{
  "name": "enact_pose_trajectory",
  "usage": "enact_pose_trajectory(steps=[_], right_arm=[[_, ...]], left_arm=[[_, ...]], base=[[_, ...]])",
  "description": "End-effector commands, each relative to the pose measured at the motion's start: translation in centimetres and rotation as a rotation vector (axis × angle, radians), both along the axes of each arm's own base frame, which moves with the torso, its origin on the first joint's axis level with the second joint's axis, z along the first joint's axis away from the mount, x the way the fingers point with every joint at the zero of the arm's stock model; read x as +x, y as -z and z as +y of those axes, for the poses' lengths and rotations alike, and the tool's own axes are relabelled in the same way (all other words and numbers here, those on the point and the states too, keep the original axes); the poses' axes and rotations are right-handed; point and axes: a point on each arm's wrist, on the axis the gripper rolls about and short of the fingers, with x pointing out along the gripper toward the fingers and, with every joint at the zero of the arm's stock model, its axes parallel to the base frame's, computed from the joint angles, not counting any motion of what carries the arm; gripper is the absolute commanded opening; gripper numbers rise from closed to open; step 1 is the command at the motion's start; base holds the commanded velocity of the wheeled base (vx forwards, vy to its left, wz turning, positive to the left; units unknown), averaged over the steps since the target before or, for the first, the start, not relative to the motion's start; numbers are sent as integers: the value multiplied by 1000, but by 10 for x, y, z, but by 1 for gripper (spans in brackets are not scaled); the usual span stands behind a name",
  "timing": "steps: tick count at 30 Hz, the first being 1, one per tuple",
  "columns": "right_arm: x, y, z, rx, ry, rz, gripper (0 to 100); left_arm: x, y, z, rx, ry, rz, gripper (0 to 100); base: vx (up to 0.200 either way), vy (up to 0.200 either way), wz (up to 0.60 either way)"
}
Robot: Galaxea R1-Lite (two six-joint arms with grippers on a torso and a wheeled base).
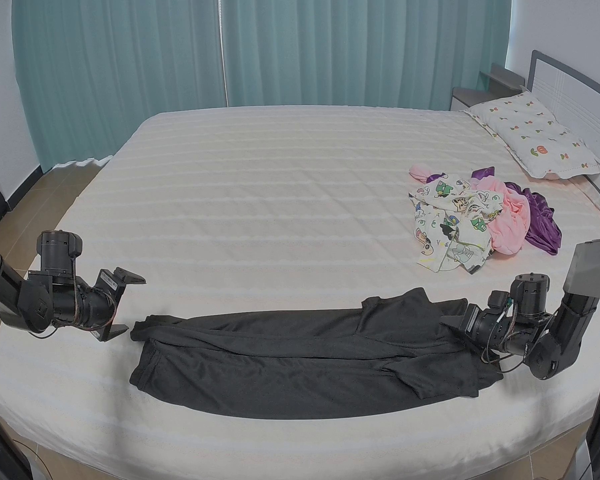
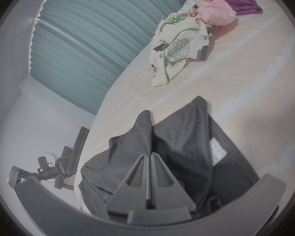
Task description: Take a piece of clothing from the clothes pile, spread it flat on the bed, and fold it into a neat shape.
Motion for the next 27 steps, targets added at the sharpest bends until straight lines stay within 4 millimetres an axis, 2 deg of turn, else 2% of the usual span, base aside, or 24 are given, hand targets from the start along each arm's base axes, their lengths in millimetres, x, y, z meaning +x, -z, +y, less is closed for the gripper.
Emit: enact_pose_trajectory(steps=[1, 8, 15, 25, 26, 27], right_arm=[[-11, -6, -3, -1, 6, 2, 0], [-22, -9, -11, -9, 24, 14, 0], [-38, -1, -12, -30, 13, 63, 0], [-45, 3, -12, -36, 10, 65, 0], [-45, 2, -12, -35, 10, 63, 100], [-45, 2, -13, -34, 13, 64, 100]], left_arm=[[0, 1, 0, 0, 1, 3, 100], [-1, 2, -1, -1, 2, 8, 100], [-1, 2, -1, -1, 2, 10, 100], [-1, 2, -1, -1, 2, 10, 100], [-1, 3, -1, 0, 3, 11, 100], [-1, 3, -1, -1, 2, 11, 100]], base=[[0, 0, 0], [0, 0, 0], [0, 0, 0], [0, 0, 0], [0, 0, 0], [0, 0, 0]])
